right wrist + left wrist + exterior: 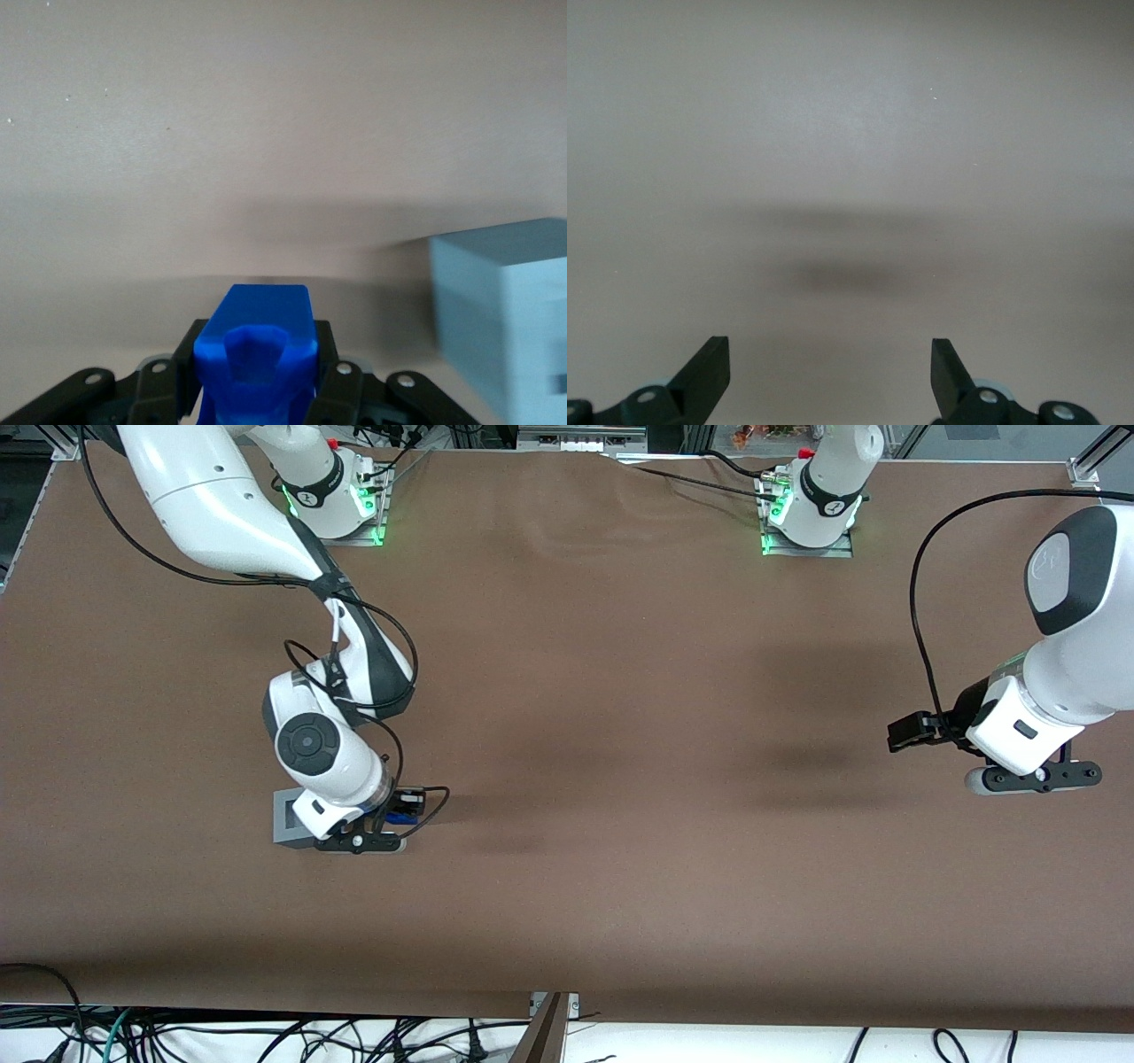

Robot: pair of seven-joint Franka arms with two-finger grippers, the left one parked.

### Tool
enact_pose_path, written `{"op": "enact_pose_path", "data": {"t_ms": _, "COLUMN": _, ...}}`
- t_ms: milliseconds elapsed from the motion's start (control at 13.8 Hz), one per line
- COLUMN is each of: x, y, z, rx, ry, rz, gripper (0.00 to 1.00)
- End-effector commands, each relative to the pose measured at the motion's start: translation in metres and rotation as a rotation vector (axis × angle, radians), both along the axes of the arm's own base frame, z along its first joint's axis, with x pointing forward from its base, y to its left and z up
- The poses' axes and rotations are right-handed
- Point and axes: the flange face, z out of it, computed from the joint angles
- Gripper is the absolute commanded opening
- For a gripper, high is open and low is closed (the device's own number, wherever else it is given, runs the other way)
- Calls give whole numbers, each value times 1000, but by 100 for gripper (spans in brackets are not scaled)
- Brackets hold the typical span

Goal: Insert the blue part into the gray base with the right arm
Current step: 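Lift the blue block and carry it over the gray base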

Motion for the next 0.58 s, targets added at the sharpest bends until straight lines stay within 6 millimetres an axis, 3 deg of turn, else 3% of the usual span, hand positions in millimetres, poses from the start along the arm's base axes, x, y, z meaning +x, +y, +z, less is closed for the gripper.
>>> {"op": "enact_pose_path", "data": {"t_ms": 0, "x": 10, "y": -47, "z": 26, "rx": 18, "ry": 45, "rz": 90, "gripper": 46}}
{"op": "enact_pose_path", "data": {"t_ms": 218, "x": 12, "y": -92, "z": 49, "rx": 23, "ry": 88, "rz": 162, "gripper": 46}}
{"op": "enact_pose_path", "data": {"t_ms": 508, "x": 17, "y": -121, "z": 71, "rx": 29, "ry": 118, "rz": 209, "gripper": 46}}
